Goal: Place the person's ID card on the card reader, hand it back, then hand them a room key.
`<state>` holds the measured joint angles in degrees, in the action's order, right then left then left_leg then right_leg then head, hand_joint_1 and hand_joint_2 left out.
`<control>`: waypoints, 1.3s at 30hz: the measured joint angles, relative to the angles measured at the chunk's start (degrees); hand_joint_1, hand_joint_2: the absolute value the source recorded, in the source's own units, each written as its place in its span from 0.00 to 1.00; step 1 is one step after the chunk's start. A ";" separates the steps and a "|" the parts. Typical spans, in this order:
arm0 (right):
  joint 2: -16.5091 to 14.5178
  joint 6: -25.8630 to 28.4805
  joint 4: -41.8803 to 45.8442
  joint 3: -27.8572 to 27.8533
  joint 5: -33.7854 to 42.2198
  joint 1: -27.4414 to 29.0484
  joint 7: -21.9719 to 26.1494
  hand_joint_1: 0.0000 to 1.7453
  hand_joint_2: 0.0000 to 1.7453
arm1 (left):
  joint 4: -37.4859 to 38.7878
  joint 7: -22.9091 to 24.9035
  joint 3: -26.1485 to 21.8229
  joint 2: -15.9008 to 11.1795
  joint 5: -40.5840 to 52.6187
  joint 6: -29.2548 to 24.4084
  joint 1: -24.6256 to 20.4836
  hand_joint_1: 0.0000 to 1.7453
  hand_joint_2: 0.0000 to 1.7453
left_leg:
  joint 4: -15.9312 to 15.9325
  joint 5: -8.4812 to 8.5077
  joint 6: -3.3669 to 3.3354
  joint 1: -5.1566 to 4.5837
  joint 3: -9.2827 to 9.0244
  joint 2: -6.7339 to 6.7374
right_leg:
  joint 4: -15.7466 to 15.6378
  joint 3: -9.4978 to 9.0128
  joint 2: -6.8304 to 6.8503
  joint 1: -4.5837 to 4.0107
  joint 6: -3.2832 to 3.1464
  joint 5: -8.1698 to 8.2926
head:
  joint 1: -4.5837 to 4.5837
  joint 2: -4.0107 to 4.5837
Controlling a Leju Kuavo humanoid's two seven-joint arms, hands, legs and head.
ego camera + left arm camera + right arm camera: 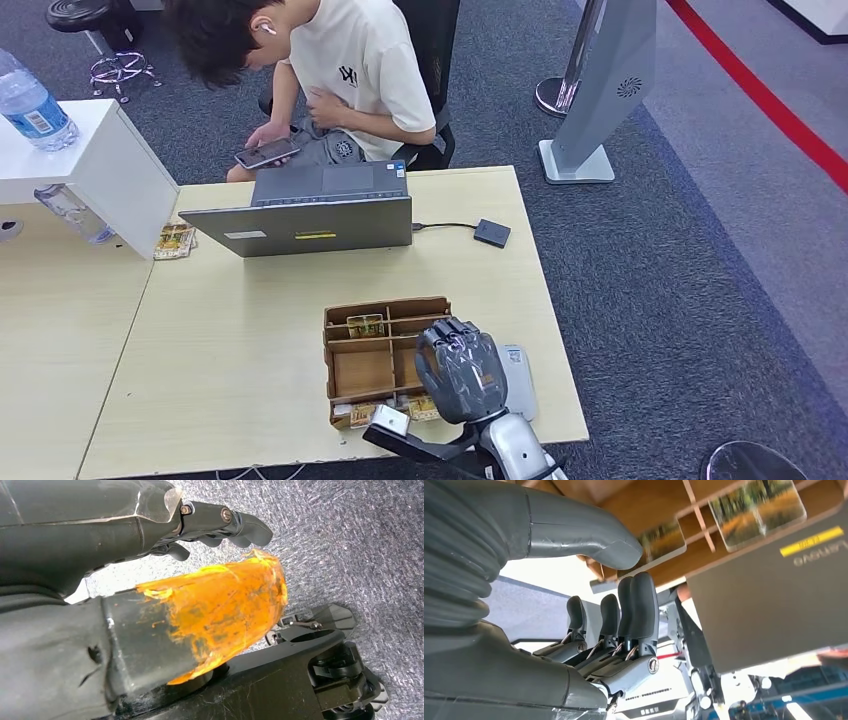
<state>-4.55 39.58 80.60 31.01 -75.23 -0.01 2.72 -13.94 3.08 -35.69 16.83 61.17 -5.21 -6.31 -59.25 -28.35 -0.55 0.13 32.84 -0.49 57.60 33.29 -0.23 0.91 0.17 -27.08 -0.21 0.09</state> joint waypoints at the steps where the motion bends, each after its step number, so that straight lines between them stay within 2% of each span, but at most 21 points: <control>1: 0.00 0.01 0.61 -0.23 0.00 0.15 0.11 0.66 1.00 | 0.00 -0.01 0.00 0.00 -0.01 -0.01 0.01 0.00 0.00 | 0.00 0.00 0.00 0.00 0.00 0.00 | 0.00 0.00 0.00 0.00 0.00 0.00 | 0.00 0.00; 9: 0.00 0.01 5.14 -1.42 0.49 1.41 0.54 0.64 1.00 | 0.00 -0.11 0.00 -0.01 -0.17 -0.04 0.09 0.00 0.00 | 0.00 0.00 0.00 0.00 0.00 0.00 | 0.00 0.00 0.00 0.00 0.00 0.00 | -0.01 0.00; 11: 0.01 0.01 5.75 -1.62 0.51 1.56 0.54 0.58 1.00 | 0.00 -0.12 0.00 -0.01 -0.17 -0.04 0.10 0.00 0.00 | 0.00 0.00 0.00 0.00 0.00 0.00 | 0.00 0.00 0.00 0.00 0.00 0.00 | 0.00 0.00; 14: 0.01 -0.06 6.28 -1.80 0.93 1.71 0.66 0.41 1.00 | 0.00 -0.13 0.00 -0.02 -0.17 -0.04 0.11 0.00 0.00 | 0.00 0.00 0.00 0.00 0.00 0.00 | 0.00 0.00 0.00 0.00 0.00 0.00 | -0.01 0.00; 18: 0.00 -1.57 6.40 -1.88 4.27 1.72 1.62 0.40 1.00 | 0.00 -0.13 0.00 -0.02 -0.15 -0.03 0.11 0.00 0.00 | 0.00 0.00 0.00 0.00 0.00 0.00 | 0.00 0.00 0.00 0.00 0.00 0.00 | 0.00 0.00; 22: -0.08 -3.25 5.03 -1.88 6.19 1.30 2.45 0.34 1.00 | 0.00 -0.13 0.00 -0.02 0.08 0.06 0.09 0.00 0.00 | 0.00 0.00 0.00 0.00 0.00 0.00 | 0.00 -0.01 0.00 0.00 0.00 0.00 | -0.01 0.00; 32: -0.67 -3.83 1.71 -1.88 7.36 -0.80 2.84 0.35 1.00 | 0.00 0.00 0.00 -0.02 0.67 0.23 0.01 0.00 0.00 | 0.00 0.00 0.00 0.00 0.00 0.00 | 0.00 -0.01 0.00 0.00 0.00 0.00 | -0.01 0.00; 39: -0.68 -4.19 0.11 -2.20 8.26 -2.27 2.73 0.43 1.00 | 0.00 0.08 0.00 -0.02 0.79 0.40 0.00 0.00 0.00 | 0.00 0.00 0.00 0.00 0.00 0.00 | 0.00 -0.01 0.00 0.00 0.00 0.00 | -0.01 0.00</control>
<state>-5.22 35.39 80.71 28.82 -66.97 -2.28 5.44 -13.94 3.16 -35.69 16.81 61.96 -4.80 -6.31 -59.25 -28.35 -0.55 0.13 32.84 -0.49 57.60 33.29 -0.23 0.91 0.17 -27.08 -0.22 0.09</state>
